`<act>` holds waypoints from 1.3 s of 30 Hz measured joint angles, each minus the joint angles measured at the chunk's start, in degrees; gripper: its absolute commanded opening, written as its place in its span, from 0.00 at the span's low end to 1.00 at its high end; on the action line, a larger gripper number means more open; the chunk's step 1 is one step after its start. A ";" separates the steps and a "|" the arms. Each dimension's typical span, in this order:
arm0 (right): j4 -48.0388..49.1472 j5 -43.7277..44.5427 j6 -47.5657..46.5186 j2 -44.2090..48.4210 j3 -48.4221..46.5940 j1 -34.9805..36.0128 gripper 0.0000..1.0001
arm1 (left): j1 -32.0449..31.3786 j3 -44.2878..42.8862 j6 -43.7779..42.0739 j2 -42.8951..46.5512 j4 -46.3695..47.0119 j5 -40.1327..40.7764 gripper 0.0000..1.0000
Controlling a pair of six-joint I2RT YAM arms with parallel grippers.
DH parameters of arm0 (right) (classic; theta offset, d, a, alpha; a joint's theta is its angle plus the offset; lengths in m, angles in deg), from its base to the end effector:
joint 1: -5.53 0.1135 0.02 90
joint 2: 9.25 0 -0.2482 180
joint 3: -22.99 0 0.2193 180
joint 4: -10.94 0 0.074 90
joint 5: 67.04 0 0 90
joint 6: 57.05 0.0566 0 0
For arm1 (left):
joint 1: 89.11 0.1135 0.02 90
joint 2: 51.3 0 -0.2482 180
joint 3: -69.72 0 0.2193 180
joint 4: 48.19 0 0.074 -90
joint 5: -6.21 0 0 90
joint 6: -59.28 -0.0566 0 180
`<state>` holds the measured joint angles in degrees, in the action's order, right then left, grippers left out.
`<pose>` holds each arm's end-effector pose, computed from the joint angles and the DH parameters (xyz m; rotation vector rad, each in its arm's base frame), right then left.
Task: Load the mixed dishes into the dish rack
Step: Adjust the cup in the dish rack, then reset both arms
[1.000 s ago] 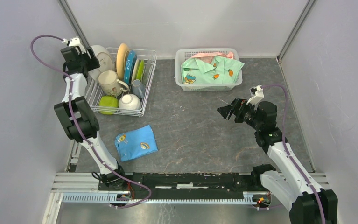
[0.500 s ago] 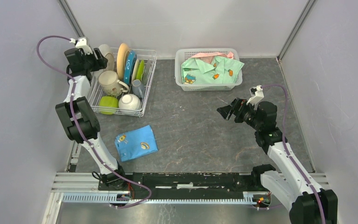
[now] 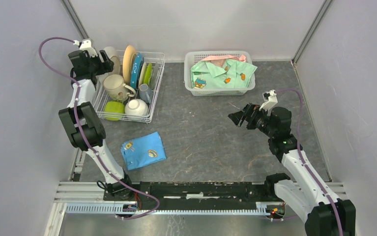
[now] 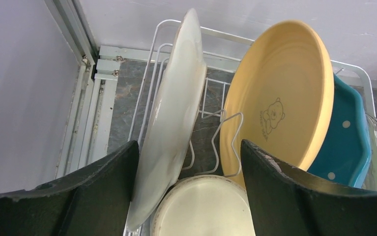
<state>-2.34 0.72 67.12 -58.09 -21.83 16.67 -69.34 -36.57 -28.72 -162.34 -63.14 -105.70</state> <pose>0.1882 0.0589 0.2474 0.1118 1.9476 0.8975 0.4276 0.1312 0.2843 -0.1031 1.8890 -0.1546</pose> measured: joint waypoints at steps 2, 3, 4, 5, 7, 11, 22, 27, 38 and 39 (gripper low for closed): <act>0.20 0.00 -0.02 0.00 0.15 0.00 0.98 | -0.02 -0.74 0.02 0.00 -1.25 1.38 0.82; 0.35 0.02 -0.02 0.00 0.31 0.00 0.98 | -0.04 -1.07 0.02 0.00 -1.68 1.90 0.82; 0.42 0.02 -0.02 0.00 0.50 0.00 0.98 | -0.15 -1.53 0.02 0.04 -1.92 2.36 0.82; 0.42 0.02 -0.02 0.00 0.72 0.00 0.98 | -0.22 -1.84 0.02 0.09 -1.97 2.64 0.82; 0.37 0.02 -0.02 -0.02 1.07 0.00 0.98 | -0.55 -2.01 0.02 0.52 -2.16 3.63 0.82; 0.37 0.02 -0.04 -0.04 1.22 0.00 0.98 | -1.29 -2.38 0.02 1.29 -2.67 4.61 0.82; 0.35 0.02 -0.57 -0.39 1.22 0.02 0.98 | -2.54 -5.46 0.00 1.57 -7.10 9.92 0.85; -0.98 0.04 -1.97 -2.16 1.22 0.13 0.98 | -4.85 -10.54 0.00 1.97 -11.39 14.93 0.89; -10.54 2.84 -6.78 -6.88 -4.72 5.79 0.98 | -8.61 -12.07 1.01 8.57 -16.59 13.66 1.00; -11.21 3.48 -7.15 -6.82 -5.22 6.36 0.98 | -9.20 -11.87 1.31 9.35 -17.16 12.90 1.00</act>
<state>-13.56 4.19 59.97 -64.91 -27.06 23.03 -78.54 -48.44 -27.41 -152.99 -80.30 -92.81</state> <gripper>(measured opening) 0.979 0.994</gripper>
